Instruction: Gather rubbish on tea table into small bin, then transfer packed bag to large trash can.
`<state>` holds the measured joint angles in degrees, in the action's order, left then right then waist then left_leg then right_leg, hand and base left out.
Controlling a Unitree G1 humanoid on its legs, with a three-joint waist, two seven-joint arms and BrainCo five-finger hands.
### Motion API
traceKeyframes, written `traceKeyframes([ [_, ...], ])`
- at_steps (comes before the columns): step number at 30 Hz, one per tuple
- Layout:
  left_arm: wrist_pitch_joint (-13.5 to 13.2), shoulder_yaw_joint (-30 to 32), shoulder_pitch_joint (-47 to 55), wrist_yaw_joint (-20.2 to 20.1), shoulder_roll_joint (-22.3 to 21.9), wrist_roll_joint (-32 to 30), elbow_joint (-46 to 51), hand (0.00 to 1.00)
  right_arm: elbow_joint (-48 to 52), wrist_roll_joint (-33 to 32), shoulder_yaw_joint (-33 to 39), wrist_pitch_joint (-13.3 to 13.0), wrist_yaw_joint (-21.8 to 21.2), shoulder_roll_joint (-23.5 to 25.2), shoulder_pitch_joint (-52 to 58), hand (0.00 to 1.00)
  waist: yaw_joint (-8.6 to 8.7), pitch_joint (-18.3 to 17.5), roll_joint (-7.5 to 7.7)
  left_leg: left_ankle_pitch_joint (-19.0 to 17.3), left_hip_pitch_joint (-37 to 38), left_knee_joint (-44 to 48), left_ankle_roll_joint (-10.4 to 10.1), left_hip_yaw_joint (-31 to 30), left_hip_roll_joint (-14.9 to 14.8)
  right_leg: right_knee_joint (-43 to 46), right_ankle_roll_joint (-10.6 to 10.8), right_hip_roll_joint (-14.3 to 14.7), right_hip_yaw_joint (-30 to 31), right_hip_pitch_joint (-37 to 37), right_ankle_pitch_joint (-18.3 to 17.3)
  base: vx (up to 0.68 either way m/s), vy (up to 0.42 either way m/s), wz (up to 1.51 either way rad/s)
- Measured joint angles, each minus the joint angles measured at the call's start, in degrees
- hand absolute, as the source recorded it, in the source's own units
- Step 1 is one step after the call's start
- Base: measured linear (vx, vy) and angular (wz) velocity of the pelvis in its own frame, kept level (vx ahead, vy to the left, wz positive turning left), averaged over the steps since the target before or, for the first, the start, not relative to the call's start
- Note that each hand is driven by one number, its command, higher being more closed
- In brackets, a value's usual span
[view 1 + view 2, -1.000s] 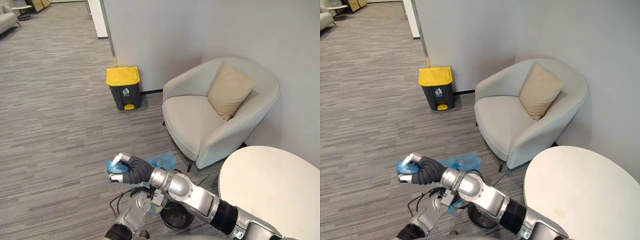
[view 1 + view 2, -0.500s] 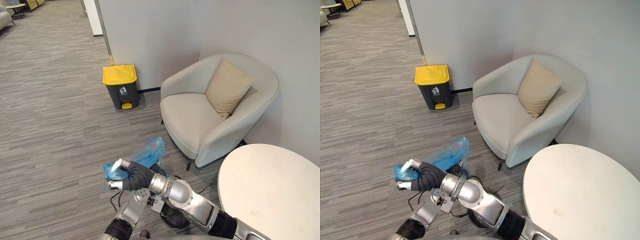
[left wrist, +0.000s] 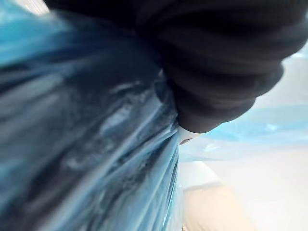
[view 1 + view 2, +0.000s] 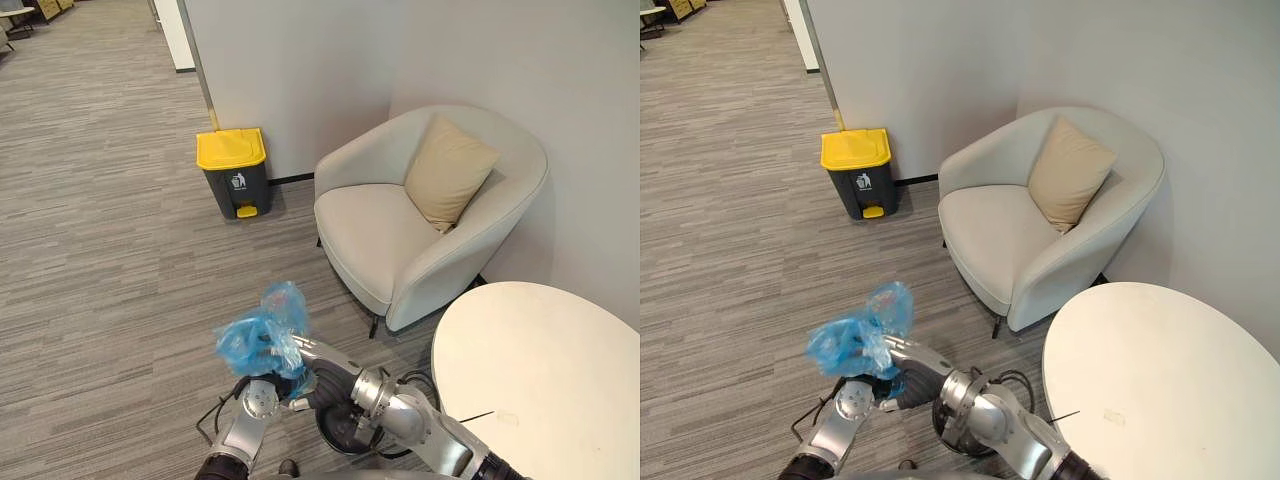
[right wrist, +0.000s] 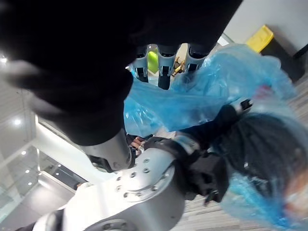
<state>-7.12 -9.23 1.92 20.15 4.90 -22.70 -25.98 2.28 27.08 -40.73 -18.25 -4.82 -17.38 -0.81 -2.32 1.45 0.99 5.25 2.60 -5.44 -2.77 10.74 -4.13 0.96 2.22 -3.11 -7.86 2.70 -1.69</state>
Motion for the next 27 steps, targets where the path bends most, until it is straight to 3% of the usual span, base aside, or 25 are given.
traceKeyframes([
  [10, -0.7, 5.1, 3.8, 0.0, 0.8, 4.2, -0.8, 1.0, 0.4, 2.8, 9.9, -1.6, 4.9, -4.0, 5.2, 0.0, 0.05, 0.3, -0.01, 0.0, 0.0, 0.0, 0.1, 0.1, 0.0, 0.0, 0.0, 0.0, 0.1, 0.0, 0.0, 0.0, 0.0, 0.0],
  [18, -0.8, 7.8, 6.2, -0.8, 1.2, 5.8, -3.8, 1.0, -0.7, -4.0, 20.7, -1.6, 6.2, 0.7, 9.0, 0.0, 0.26, 0.6, -0.05, 0.0, 0.0, 0.0, 0.1, 0.0, 0.3, -0.1, 0.0, 0.0, 0.0, 0.0, 0.0, 0.0, 0.0, 0.0],
  [27, -1.0, 10.2, 8.3, -3.7, 1.1, 6.9, -9.9, 1.0, -22.9, -11.5, 32.7, 1.4, 6.5, 8.1, 10.2, 0.0, 0.52, 1.6, -0.37, -0.4, 0.0, 0.0, -0.5, 0.0, 0.3, -0.3, 0.2, 0.0, 0.0, 0.0, -0.1, 0.0, 0.0, 0.0],
])
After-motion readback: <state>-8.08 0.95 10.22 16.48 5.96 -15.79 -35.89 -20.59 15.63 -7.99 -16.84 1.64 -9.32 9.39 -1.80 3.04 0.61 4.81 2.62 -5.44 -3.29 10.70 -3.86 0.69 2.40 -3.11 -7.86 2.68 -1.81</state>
